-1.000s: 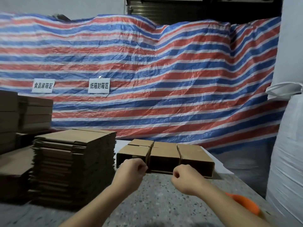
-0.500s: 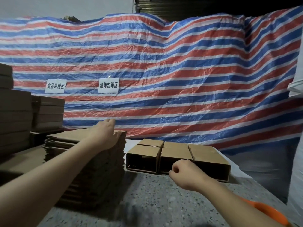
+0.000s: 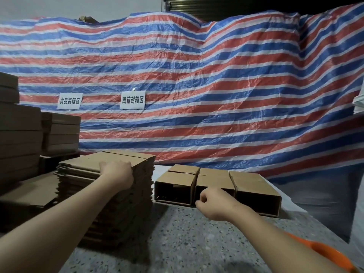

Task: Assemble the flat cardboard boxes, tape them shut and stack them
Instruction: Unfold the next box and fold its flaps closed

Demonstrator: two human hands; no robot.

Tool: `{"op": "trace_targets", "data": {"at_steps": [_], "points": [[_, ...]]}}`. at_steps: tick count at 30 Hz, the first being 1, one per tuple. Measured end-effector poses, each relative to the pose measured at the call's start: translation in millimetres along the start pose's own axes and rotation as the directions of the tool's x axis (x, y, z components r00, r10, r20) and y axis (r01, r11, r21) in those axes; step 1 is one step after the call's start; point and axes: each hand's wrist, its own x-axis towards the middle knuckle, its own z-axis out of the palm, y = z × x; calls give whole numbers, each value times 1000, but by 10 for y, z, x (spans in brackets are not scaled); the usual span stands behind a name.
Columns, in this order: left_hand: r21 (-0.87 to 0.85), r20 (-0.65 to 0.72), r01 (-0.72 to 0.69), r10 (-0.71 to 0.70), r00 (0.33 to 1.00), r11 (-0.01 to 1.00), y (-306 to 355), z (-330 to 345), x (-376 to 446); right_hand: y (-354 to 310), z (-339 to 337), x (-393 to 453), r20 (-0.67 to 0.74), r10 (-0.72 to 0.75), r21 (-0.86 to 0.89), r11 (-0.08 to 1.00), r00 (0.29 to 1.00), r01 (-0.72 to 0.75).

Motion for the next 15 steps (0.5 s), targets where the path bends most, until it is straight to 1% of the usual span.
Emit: {"op": "trace_targets", "data": {"at_steps": [3, 5, 7, 9, 12, 13, 15], "points": [[23, -35, 22, -21, 999, 999, 26, 14, -7, -16, -5, 30, -2, -9, -39, 999, 1000, 9], [-1, -35, 45, -45, 998, 999, 55, 19, -12, -22, -7, 51, -6, -15, -54, 998, 1000, 15], [-89, -40, 60, -64, 997, 994, 58, 11, -13, -24, -1, 75, -12, -22, -60, 998, 1000, 21], [-177, -88, 55, -71, 994, 983, 18, -14, -8, -28, 4, 97, -12, -23, -68, 997, 1000, 22], [-221, -258, -12, -47, 965, 975, -57, -81, -3, -29, -4, 137, -15, -16, -84, 996, 1000, 15], [-199, -332, -40, -28, 943, 979, -72, -117, -11, -29, -10, 156, -22, -11, -86, 996, 1000, 9], [-70, -470, -85, 43, 882, 994, -89, -217, -37, -44, -34, 202, -47, -2, -86, 996, 999, -2]]}}
